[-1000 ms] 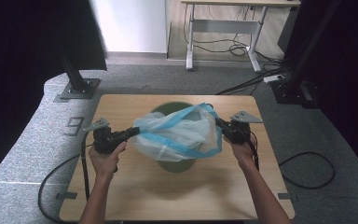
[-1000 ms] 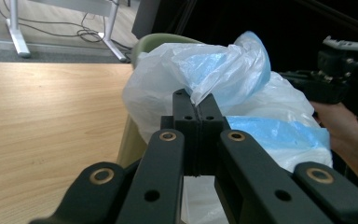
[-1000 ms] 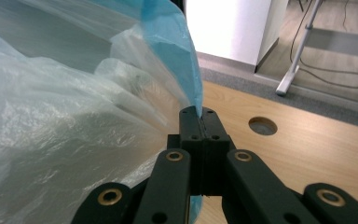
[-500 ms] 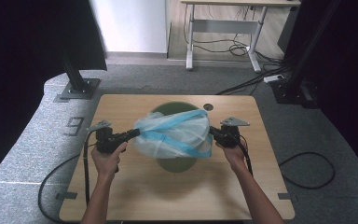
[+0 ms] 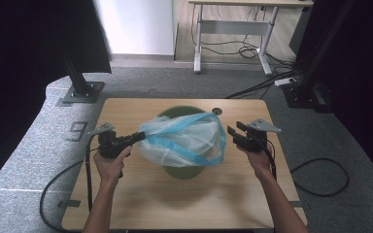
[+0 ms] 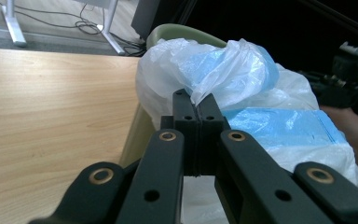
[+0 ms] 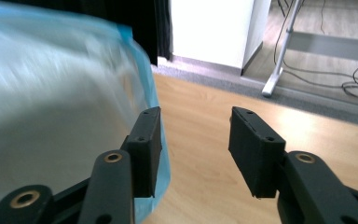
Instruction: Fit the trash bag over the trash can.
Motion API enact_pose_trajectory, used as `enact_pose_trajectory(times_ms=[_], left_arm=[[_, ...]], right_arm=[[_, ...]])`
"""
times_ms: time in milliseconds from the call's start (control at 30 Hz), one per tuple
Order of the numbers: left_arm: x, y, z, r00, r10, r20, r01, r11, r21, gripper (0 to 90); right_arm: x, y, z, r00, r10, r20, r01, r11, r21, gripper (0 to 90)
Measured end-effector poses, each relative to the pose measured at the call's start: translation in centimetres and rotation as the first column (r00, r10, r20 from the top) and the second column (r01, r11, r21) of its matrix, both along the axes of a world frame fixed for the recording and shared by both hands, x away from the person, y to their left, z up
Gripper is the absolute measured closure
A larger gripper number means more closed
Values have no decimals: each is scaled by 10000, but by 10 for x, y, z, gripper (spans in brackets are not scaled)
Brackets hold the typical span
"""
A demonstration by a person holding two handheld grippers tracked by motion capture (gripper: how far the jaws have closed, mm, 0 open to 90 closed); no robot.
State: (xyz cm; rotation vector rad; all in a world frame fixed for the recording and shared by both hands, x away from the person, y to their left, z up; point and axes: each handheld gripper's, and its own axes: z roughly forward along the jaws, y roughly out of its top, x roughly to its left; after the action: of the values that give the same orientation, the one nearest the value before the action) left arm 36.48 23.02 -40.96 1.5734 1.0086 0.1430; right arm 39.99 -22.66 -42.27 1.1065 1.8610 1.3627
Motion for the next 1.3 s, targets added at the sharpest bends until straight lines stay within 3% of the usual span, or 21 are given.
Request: enact_pose_trajectory(times_ms=[133, 367, 633, 1033, 1133, 1233, 1300], left_arm=[[1, -4, 3, 10000, -73, 25, 73, 10000, 41, 894], [5, -10, 13, 9995, -243, 178, 240, 9996, 179, 893], [10, -17, 23, 9987, -419, 282, 409, 9986, 326, 892], [21, -24, 39, 9971, -675, 358, 663, 9973, 318, 891], [24, -25, 41, 9967, -724, 368, 713, 9970, 288, 891], [26, -26, 44, 9961, -797, 384, 785, 9964, 313, 891], [28, -27, 44, 9957, -846, 387, 833, 9960, 323, 891]], right_arm=[[4, 6, 11, 9991, 387, 181, -387, 9992, 20, 483], [14, 23, 15, 9924, 1152, 427, -1162, 9930, 222, 450], [16, 30, 28, 9845, 1486, 935, -1510, 9884, 183, 425], [34, 46, 36, 9713, 2206, 887, -2196, 9754, -213, 399], [37, 49, 35, 9666, 2401, 896, -2388, 9708, -252, 443], [39, 49, 34, 9609, 2568, 1037, -2536, 9664, -433, 597], [41, 47, 35, 9581, 2632, 1127, -2619, 9647, -262, 696]])
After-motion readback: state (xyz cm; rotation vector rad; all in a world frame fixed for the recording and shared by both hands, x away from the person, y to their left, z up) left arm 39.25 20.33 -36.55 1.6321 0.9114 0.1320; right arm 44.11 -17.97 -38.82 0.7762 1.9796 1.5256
